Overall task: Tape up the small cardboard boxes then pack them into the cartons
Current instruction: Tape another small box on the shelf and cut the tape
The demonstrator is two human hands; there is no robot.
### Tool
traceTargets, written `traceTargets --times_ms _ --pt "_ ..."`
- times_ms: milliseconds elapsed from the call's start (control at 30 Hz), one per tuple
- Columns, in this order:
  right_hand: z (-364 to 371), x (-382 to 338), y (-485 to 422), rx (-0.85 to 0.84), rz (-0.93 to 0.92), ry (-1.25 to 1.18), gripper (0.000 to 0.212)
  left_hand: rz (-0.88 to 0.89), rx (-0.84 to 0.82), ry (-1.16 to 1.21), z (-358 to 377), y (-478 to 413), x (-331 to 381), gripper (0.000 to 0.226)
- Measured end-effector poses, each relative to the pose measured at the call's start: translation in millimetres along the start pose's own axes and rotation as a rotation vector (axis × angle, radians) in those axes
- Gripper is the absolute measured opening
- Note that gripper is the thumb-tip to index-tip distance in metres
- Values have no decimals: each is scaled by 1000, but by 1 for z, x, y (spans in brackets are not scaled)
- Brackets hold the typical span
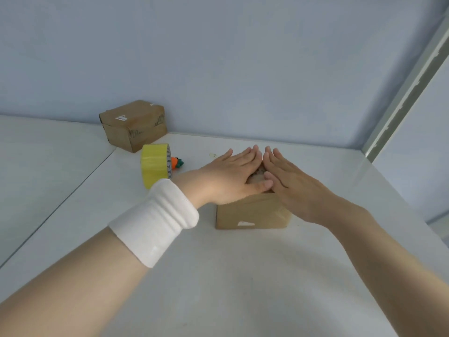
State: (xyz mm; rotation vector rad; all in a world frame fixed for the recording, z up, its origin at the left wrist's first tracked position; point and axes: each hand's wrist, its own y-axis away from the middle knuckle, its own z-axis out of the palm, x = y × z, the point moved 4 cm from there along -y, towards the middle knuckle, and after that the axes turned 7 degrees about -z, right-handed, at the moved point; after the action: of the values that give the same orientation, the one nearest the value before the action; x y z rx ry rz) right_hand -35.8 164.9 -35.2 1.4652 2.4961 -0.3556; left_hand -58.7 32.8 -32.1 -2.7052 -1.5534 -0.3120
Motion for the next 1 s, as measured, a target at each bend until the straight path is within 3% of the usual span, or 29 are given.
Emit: traceTargets --times_ms 133,200,267,400,467,533,667,800,1000 --pt "4 3 3 -29 -42 -53 71 22 41 -77 12 1 -5 112" --pt "4 1 3 -43 -53 -46 91 26 46 -108 14 -2 -5 114" --pt "2 3 3 -56 -66 -78 97 51 89 -64 12 -1 -3 110" --pt "-8 14 19 51 -112 -525 86 185 266 437 2 29 -23 84" --pt "-7 22 28 96 -109 -728 77 127 224 637 10 41 -39 76" --pt "-3 25 30 156 -73 -782 66 50 181 757 17 45 -43 66" --pt "-10 29 26 363 202 -911 66 -188 128 1099 20 40 -44 41" --pt "15 26 28 217 461 -875 47 -386 107 1117 39 32 -40 56" --pt "46 14 40 398 393 -1345 45 -401 237 1586 55 32 -26 84"
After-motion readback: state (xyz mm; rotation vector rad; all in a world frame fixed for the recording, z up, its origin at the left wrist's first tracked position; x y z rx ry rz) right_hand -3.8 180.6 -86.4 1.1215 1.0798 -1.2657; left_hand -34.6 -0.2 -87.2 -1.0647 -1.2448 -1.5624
